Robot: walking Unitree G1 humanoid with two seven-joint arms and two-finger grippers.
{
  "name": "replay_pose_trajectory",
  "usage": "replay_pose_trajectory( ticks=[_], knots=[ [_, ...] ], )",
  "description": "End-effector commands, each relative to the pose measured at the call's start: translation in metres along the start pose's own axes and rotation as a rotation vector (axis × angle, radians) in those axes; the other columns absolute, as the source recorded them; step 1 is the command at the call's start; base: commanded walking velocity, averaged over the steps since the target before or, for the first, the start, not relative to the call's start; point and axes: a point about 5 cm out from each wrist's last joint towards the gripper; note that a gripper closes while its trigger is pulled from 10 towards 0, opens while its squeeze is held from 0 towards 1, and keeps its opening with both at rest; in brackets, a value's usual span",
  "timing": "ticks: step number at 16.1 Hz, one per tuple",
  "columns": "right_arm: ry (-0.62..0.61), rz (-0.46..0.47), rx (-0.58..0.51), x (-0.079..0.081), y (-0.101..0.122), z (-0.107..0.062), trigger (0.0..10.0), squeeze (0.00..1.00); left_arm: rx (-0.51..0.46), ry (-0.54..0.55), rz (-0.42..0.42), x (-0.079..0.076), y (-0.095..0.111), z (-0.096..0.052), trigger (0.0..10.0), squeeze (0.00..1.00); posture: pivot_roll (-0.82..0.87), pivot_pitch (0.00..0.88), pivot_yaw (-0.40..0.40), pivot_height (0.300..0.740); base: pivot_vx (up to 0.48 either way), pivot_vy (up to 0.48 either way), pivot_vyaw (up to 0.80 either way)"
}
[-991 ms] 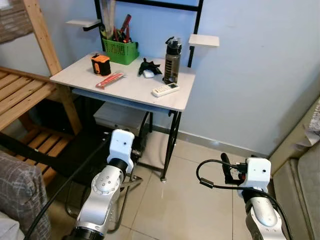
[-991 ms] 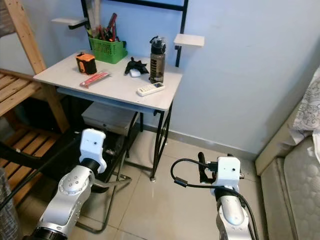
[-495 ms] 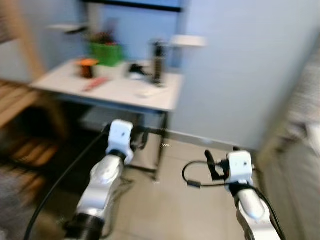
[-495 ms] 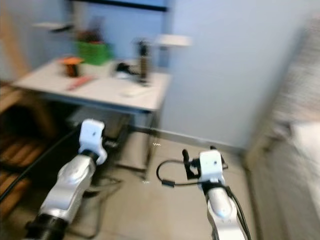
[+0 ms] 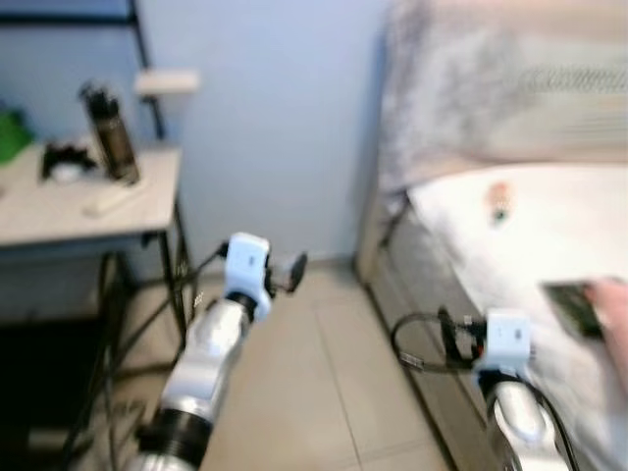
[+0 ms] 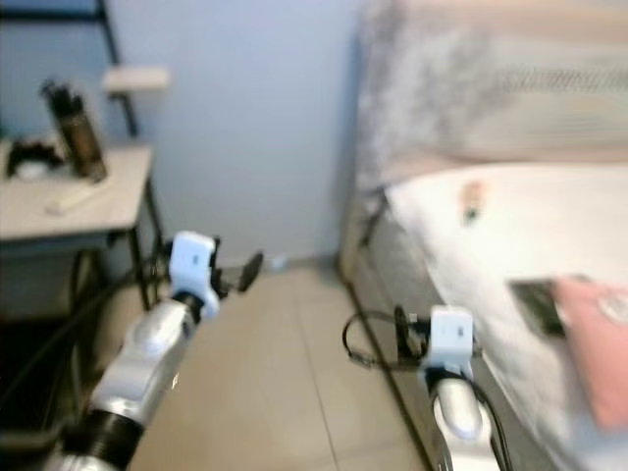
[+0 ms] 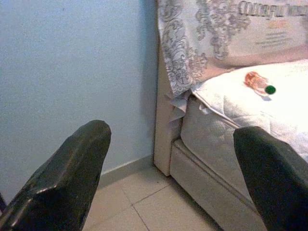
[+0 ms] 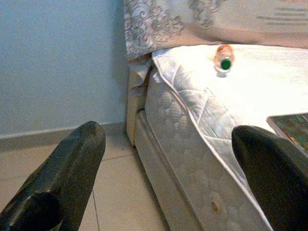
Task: Clean up the room
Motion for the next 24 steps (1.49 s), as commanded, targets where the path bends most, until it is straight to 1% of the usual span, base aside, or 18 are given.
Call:
replay_pose_trajectory(
  ticks=[1, 2, 3, 4, 5, 6, 8, 9, 12, 14, 15, 16, 17, 19, 21, 23, 24],
  knots=[
    [0.005, 0.023, 0.016, 0.002, -0.003, 0.000, 10.0, 0.00, 0.008, 0.018, 0.020, 0.006, -0.002, -0.002, 10.0, 0.00, 0.16, 0.000, -0.039, 0.740, 0.000, 0.480, -0.75],
    [-0.006, 0.021, 0.012, 0.000, -0.003, 0.000, 10.0, 0.00, 0.003, 0.011, 0.024, 0.005, -0.002, -0.002, 10.0, 0.00, 0.16, 0.000, -0.039, 0.740, 0.000, 0.480, -0.75],
    [-0.033, 0.033, -0.003, -0.002, -0.002, -0.001, 10.0, 0.00, 0.025, 0.017, -0.007, 0.004, -0.005, 0.001, 10.0, 0.00, 0.15, 0.000, -0.033, 0.740, 0.000, 0.000, -0.76],
    [-0.048, 0.035, -0.012, -0.003, -0.002, -0.002, 10.0, 0.00, 0.032, 0.016, -0.012, 0.005, -0.006, 0.001, 10.0, 0.00, 0.15, 0.000, -0.029, 0.740, 0.000, 0.000, -0.76],
    [-0.066, 0.030, -0.009, -0.006, -0.005, -0.004, 10.0, 0.00, 0.009, 0.016, -0.009, 0.005, -0.004, 0.001, 10.0, 0.00, 0.15, 0.000, -0.027, 0.740, 0.000, 0.000, -0.78],
    [-0.074, 0.008, -0.014, -0.007, -0.005, -0.004, 10.0, 0.00, -0.006, 0.001, 0.009, 0.002, -0.002, 0.003, 10.0, 0.00, 0.14, 0.000, -0.022, 0.740, 0.480, 0.000, 0.00],
    [-0.051, -0.014, -0.045, -0.001, 0.000, -0.002, 10.0, 0.00, -0.011, -0.011, 0.004, 0.000, -0.001, 0.005, 10.0, 0.00, 0.13, 0.000, -0.017, 0.740, 0.480, 0.000, -0.47],
    [-0.100, -0.010, -0.051, -0.007, 0.001, -0.001, 10.0, 0.00, -0.030, -0.022, 0.005, -0.003, 0.001, 0.007, 10.0, 0.00, 0.13, 0.000, -0.015, 0.740, 0.480, 0.000, -0.77],
    [-0.116, -0.026, -0.082, -0.013, 0.006, -0.001, 10.0, 0.00, -0.056, -0.016, 0.000, -0.003, 0.003, 0.008, 10.0, 0.00, 0.12, 0.000, -0.024, 0.740, 0.480, 0.000, -0.76],
    [-0.115, -0.027, -0.093, -0.014, 0.009, 0.000, 10.0, 0.00, -0.070, -0.023, -0.001, -0.003, 0.006, 0.010, 10.0, 0.00, 0.12, 0.000, -0.027, 0.740, 0.480, 0.000, -0.77],
    [-0.120, -0.023, -0.090, -0.015, 0.009, 0.001, 10.0, 0.00, -0.067, -0.018, 0.019, -0.001, 0.006, 0.010, 10.0, 0.00, 0.12, 0.000, -0.027, 0.740, 0.480, 0.000, -0.76],
    [-0.117, -0.015, -0.083, -0.015, 0.008, 0.002, 10.0, 0.00, -0.051, -0.013, 0.050, 0.000, 0.004, 0.011, 10.0, 0.00, 0.12, 0.000, -0.027, 0.740, 0.000, 0.000, -0.76],
    [-0.100, -0.055, -0.100, -0.012, 0.009, 0.002, 10.0, 0.00, -0.041, -0.018, 0.049, -0.001, 0.003, 0.012, 10.0, 0.00, 0.12, 0.000, -0.025, 0.740, 0.000, 0.000, 0.00],
    [-0.094, -0.065, -0.091, -0.008, 0.009, 0.005, 10.0, 0.00, -0.058, -0.033, 0.040, -0.003, 0.005, 0.013, 10.0, 0.00, 0.12, 0.000, -0.024, 0.740, 0.000, 0.480, 0.00],
    [-0.088, -0.030, -0.087, -0.005, 0.011, 0.008, 10.0, 0.00, -0.069, -0.041, 0.043, -0.003, 0.007, 0.015, 10.0, 0.00, 0.12, 0.000, -0.020, 0.740, 0.000, 0.480, -0.76],
    [-0.085, -0.016, -0.094, -0.005, 0.011, 0.008, 10.0, 0.00, -0.065, -0.041, 0.044, -0.002, 0.007, 0.016, 10.0, 0.00, 0.12, 0.000, -0.020, 0.740, 0.000, 0.480, -0.75],
    [-0.082, -0.020, -0.090, -0.005, 0.010, 0.008, 10.0, 0.00, -0.034, -0.030, 0.067, -0.002, 0.004, 0.018, 10.0, 0.00, 0.11, 0.000, -0.013, 0.740, 0.000, 0.000, 0.00]
  ],
)
Point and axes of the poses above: a point about 5 cm out from each wrist's last joint towards the gripper, its own z axis pointing out of the wrist towards the gripper, its own y axis along the axis of the wrist's last joint, x = y × z, and after that the axes turned 7 degrees about z, right-handed
